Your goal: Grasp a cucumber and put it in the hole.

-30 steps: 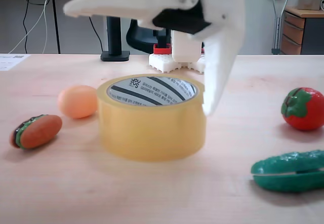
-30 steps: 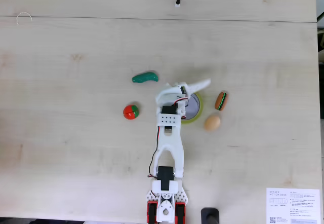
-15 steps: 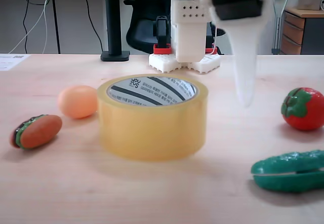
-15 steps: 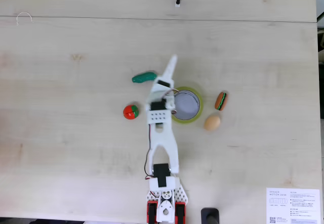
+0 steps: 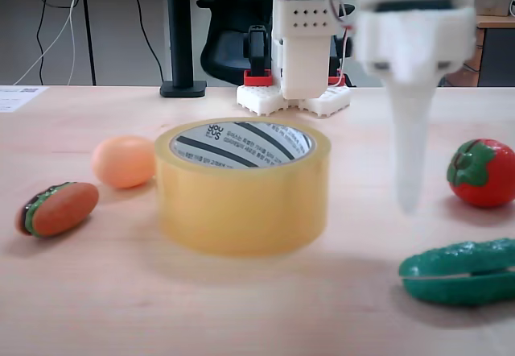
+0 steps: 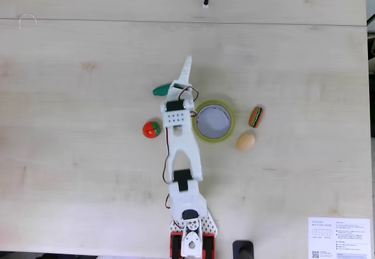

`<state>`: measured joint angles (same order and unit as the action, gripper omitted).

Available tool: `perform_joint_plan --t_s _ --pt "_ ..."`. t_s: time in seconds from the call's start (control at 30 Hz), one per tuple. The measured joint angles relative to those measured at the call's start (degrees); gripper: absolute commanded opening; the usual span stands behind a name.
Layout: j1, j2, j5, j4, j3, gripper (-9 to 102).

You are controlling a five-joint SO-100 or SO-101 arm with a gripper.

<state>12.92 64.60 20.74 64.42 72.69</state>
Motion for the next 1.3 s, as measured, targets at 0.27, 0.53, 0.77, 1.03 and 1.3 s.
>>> perform_joint_plan --t_s 0.27,0.53,0.77,1.03,1.3 --pt "1.85 -15.91 -3.60 17.05 -23.03 65" --pt "4.31 -23.82 -3.87 25.14 -38.67 58" --pt "4.57 -25.93 -3.87 25.49 -40.25 38" --pt "4.75 -29.09 -3.87 25.49 -42.98 25" --pt "4.75 -33.05 -3.87 25.75 -49.39 15"
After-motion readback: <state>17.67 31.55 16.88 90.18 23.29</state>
